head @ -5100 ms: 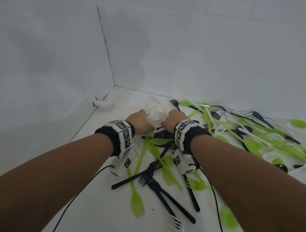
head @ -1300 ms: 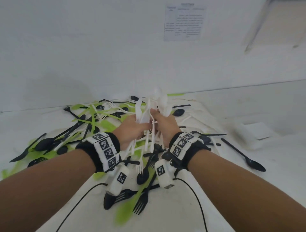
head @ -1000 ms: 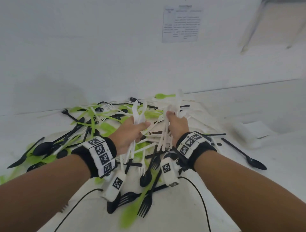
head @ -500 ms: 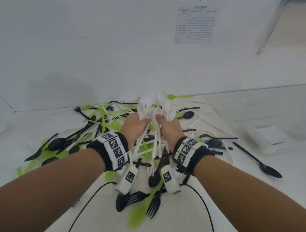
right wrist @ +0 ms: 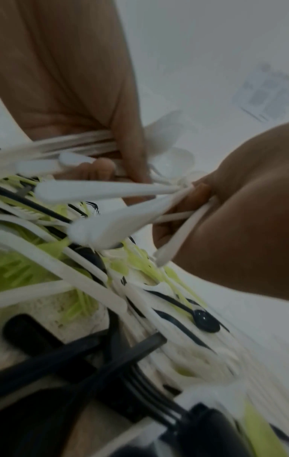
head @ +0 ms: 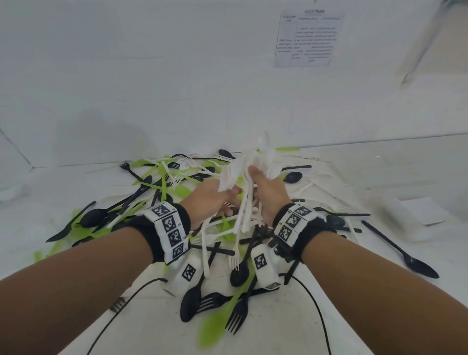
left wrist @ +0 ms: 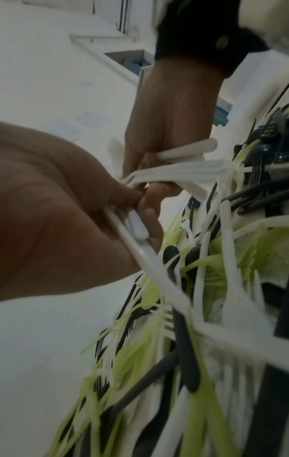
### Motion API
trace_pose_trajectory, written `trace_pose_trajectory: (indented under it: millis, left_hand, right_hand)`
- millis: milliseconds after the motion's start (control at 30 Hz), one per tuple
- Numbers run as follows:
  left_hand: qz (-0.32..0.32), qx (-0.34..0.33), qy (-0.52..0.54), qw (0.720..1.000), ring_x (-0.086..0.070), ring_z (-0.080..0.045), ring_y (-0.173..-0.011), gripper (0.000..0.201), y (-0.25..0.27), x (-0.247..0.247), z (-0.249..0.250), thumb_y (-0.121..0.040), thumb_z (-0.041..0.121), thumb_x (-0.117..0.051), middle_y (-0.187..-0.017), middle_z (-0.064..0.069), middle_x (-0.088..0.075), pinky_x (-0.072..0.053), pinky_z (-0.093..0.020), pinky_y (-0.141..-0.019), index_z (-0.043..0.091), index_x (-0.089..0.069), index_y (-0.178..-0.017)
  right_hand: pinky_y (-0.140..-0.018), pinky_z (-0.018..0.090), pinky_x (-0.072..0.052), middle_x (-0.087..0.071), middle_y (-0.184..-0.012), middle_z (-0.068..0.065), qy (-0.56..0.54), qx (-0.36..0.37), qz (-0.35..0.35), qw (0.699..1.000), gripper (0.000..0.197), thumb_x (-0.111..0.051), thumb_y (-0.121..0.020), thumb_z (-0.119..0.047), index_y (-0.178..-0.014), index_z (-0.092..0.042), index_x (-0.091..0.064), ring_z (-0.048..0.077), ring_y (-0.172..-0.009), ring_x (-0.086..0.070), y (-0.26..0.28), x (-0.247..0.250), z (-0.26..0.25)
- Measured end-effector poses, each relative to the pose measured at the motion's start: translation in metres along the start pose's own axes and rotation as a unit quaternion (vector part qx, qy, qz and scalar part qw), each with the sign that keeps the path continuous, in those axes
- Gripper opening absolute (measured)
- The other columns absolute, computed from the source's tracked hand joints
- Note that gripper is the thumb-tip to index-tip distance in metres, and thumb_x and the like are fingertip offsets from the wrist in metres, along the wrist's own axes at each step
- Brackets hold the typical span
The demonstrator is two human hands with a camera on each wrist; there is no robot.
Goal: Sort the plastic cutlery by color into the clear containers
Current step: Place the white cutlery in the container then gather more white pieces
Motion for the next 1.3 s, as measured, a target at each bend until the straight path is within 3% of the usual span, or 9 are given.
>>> trace_pose_trajectory:
  millis: [133,233,333,433,533,767,933,1033,1300]
  left_hand:
    - [-0.062,-0.006,0.013,0.998,-0.067,-0.027,-0.081,0.029,0.006,-0.005,-0.001,-0.105,0.027,-0.058,-0.107,-0.015,-0.076,-0.052,-0.041,-0.083,0.005,-0.070,-0.117]
    - [-0.040,0.026,0.011,0.999,-0.075,-0.028,-0.097,0.033,0.005,0.008,-0.006,-0.105,0.037,-0.055,-0.116,-0.006,-0.075,-0.059,-0.041,-0.095,0.012,-0.068,-0.123]
    - [-0.012,0.041,-0.012,0.999,-0.076,-0.030,-0.094,0.031,0.004,0.018,-0.011,-0.107,0.035,-0.050,-0.112,-0.007,-0.076,-0.060,-0.045,-0.093,0.012,-0.067,-0.120]
    - [-0.034,0.050,-0.023,0.998,-0.072,-0.027,-0.075,0.033,0.004,0.015,-0.006,-0.107,0.035,-0.051,-0.097,-0.009,-0.077,-0.060,-0.037,-0.075,0.009,-0.068,-0.117]
    - [-0.075,0.033,-0.053,0.995,-0.066,-0.019,-0.066,0.031,0.007,0.007,0.002,-0.107,0.035,-0.051,-0.092,-0.008,-0.075,-0.056,-0.028,-0.063,0.012,-0.072,-0.107]
    - [-0.021,0.027,-0.053,0.998,-0.072,-0.024,-0.069,0.029,0.009,0.025,-0.005,-0.105,0.039,-0.053,-0.092,-0.006,-0.073,-0.059,-0.036,-0.071,0.015,-0.066,-0.115]
    - [0.057,0.017,-0.171,0.983,-0.050,-0.014,-0.083,0.039,0.006,0.032,0.003,-0.100,0.044,-0.055,-0.100,0.003,-0.049,-0.040,-0.033,-0.071,0.017,-0.042,-0.126]
    - [0.003,0.041,-0.152,0.988,-0.045,-0.018,-0.094,0.020,0.010,0.020,0.013,-0.105,0.034,-0.033,-0.103,-0.001,-0.046,-0.037,-0.037,-0.080,0.018,-0.042,-0.113]
    - [0.084,-0.077,-0.070,0.991,-0.062,-0.020,-0.082,0.022,0.002,0.019,0.007,-0.102,0.017,-0.056,-0.101,-0.012,-0.066,-0.051,-0.037,-0.078,0.027,-0.064,-0.120]
  right_hand:
    - [-0.084,0.061,-0.059,-0.075,-0.091,0.015,-0.007,-0.021,-0.003,1.000,0.029,-0.069,-0.092,-0.036,-0.106,-0.010,-0.071,0.035,-0.081,-0.072,-0.002,-0.005,0.004]
    - [-0.079,0.043,-0.058,-0.071,-0.086,0.012,-0.034,-0.022,0.068,0.997,0.024,-0.066,-0.095,-0.036,-0.095,-0.012,-0.067,0.029,-0.076,-0.065,-0.009,0.009,0.002]
    - [-0.072,0.042,-0.055,-0.066,-0.082,0.008,-0.037,-0.023,0.077,0.996,0.028,-0.067,-0.096,-0.036,-0.099,-0.009,-0.067,0.025,-0.071,-0.061,-0.010,0.017,0.000]
    - [-0.065,0.038,-0.054,-0.067,-0.075,0.006,-0.015,-0.021,-0.048,0.999,0.024,-0.071,-0.096,-0.033,-0.100,-0.009,-0.071,0.026,-0.068,-0.061,0.000,-0.002,0.001]
    - [-0.076,0.054,-0.058,-0.071,-0.080,0.014,0.022,-0.014,-0.123,0.992,0.021,-0.069,-0.097,-0.031,-0.095,-0.010,-0.073,0.034,-0.073,-0.067,0.012,-0.019,0.004]
    - [-0.069,0.033,-0.049,-0.059,-0.085,0.005,-0.036,-0.026,0.057,0.997,0.020,-0.063,-0.100,-0.036,-0.091,-0.017,-0.064,0.018,-0.068,-0.052,0.000,0.008,-0.008]
    - [-0.077,0.051,-0.057,-0.067,-0.088,0.012,-0.011,-0.001,-0.017,1.000,0.023,-0.069,-0.096,-0.035,-0.093,-0.013,-0.070,0.028,-0.073,-0.061,0.004,-0.009,-0.002]
    - [-0.051,0.033,-0.045,-0.058,-0.065,0.000,-0.012,0.015,-0.080,0.997,0.022,-0.066,-0.099,-0.033,-0.086,-0.015,-0.069,0.015,-0.052,-0.049,0.015,-0.027,0.000]
    - [-0.055,0.032,-0.039,-0.051,-0.063,0.002,-0.006,0.030,-0.056,0.998,0.026,-0.063,-0.100,-0.035,-0.087,-0.014,-0.070,0.018,-0.056,-0.047,0.019,-0.028,0.003]
Point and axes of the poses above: each hand's wrist, its own y-axis away from the middle knuckle, its own x-axis out of the back of the hand, z = x × y, the point moved 2 cm from there along -y, towards the middle knuckle
